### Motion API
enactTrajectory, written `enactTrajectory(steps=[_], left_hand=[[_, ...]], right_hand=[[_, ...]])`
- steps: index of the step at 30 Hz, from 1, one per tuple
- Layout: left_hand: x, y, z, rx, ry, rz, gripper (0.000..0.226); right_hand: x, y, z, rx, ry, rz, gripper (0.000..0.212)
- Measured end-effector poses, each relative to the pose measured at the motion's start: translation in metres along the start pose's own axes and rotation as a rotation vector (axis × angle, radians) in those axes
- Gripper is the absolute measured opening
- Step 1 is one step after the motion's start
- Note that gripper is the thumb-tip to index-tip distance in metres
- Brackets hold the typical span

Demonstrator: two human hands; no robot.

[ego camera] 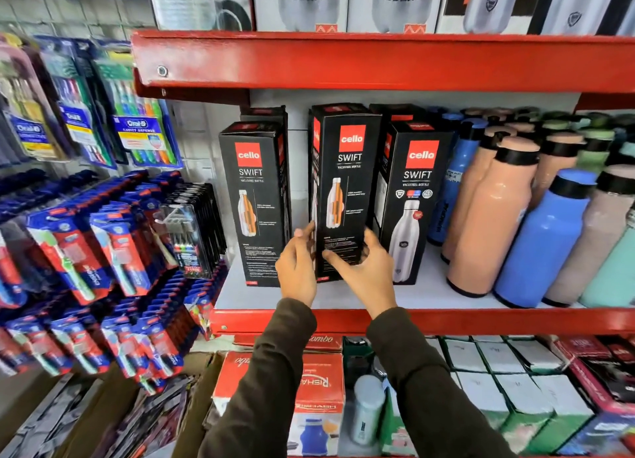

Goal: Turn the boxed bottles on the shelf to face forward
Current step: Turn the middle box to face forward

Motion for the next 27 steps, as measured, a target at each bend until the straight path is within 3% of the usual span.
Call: enactTrajectory(steps=[3, 8, 12, 16, 21, 27], left_hand=[[0.002, 0.004, -0.004, 0.020, 0.045, -0.052, 0.037], [0.005, 0.004, -0.005, -0.003, 0.049, -0.068, 0.039], [0.001, 0.006, 0.000, -0.131, 0.012, 0.168, 0.039], [-0.005, 0.000, 0.009, -0.109, -0.046, 0.302, 0.048], [0.004, -0.004, 0.011, -0.142, 0.019, 0.349, 0.039], [0.005, -0.002, 0.004, -0.194, 0.049, 0.355, 0.032]], right_hand=[[0.002, -0.008, 0.003, 0.020, 0.047, -0.052, 0.077], [0.003, -0.012, 0.003, 0.024, 0.097, -0.069, 0.078], [0.004, -0.011, 0.002, 0.009, 0.105, -0.036, 0.077], [0.001, -0.009, 0.001, 0.017, 0.042, 0.003, 0.082], [-0.006, -0.007, -0.003, 0.057, -0.128, -0.022, 0.106], [-0.011, -0.005, -0.002, 0.081, -0.229, -0.079, 0.081]])
Point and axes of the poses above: each hand's wrist, its own z-axis towards the middle knuckle, its own x-axis out of the back of the hand, y = z × x, the point moved 5 cm from there along z, towards the middle knuckle, and after that the axes turned 5 degrees about y, right-handed, at the moved point
